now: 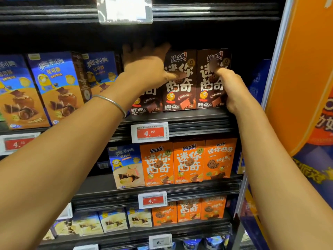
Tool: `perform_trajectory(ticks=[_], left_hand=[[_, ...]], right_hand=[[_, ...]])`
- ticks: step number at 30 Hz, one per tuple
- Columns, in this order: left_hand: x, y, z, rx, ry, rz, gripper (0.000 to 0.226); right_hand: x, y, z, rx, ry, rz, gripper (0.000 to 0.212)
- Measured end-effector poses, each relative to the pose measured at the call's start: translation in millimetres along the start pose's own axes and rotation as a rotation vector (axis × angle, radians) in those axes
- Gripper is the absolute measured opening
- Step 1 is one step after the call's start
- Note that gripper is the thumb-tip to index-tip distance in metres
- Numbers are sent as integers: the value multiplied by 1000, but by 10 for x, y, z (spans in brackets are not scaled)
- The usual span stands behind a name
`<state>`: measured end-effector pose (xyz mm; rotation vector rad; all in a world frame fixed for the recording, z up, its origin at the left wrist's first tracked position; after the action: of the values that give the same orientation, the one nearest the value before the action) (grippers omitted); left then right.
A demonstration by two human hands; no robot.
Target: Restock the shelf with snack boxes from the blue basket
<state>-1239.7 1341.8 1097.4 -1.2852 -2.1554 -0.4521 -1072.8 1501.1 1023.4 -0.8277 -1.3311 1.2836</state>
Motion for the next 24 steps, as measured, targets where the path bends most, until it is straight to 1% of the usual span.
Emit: perform_trajectory(ticks=[2,3,5,7,9,11,14,16,18,21,24], left_hand=[[-28,9,-29,-25,34,4,108],[-52,13,-64,-42,71,4,114],[-99,-15,-141,-55,166,-7,109],[-141,-55,-195,-74,241,-36,94],[-172,-84,-184,-88,205,-59,83],[-185,-93,-162,-46,134,-35,77],[-188,-88,-204,4,76,-6,82],[-192,-91,-243,-42,76,-10,87],[-252,-89,-307,-77,169,-6,86],[-480,-84,-387,-167,333,-14,82],[-747,-99,-402,-310,414,-21,74]], right_hand=[[-5,-14,-10,28,18,1,62],[-10,-23,-20,38,34,-12,62],[-33,-40,-40,61,65,-33,63],[-63,-52,-44,109,62,-35,62],[-101,-65,-34,145,54,-33,59],[-135,-80,-24,145,54,-28,57],[-194,-134,-34,138,72,-21,55],[-223,-187,-57,130,102,-32,57],[-289,-259,-70,139,146,-76,57],[-399,-344,-79,108,191,-200,55],[-521,-432,-88,48,191,-311,57]])
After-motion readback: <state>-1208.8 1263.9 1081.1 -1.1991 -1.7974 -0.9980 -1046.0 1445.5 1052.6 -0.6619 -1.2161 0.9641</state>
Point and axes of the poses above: each hand's wrist, its own x-axis towards the middle knuckle, its own z-axis out of the palm, y = z × x, the point moved 4 cm from there along x, towards the middle knuckle, and after that the axes turned 10 degrees about y, right-handed, at the moved point
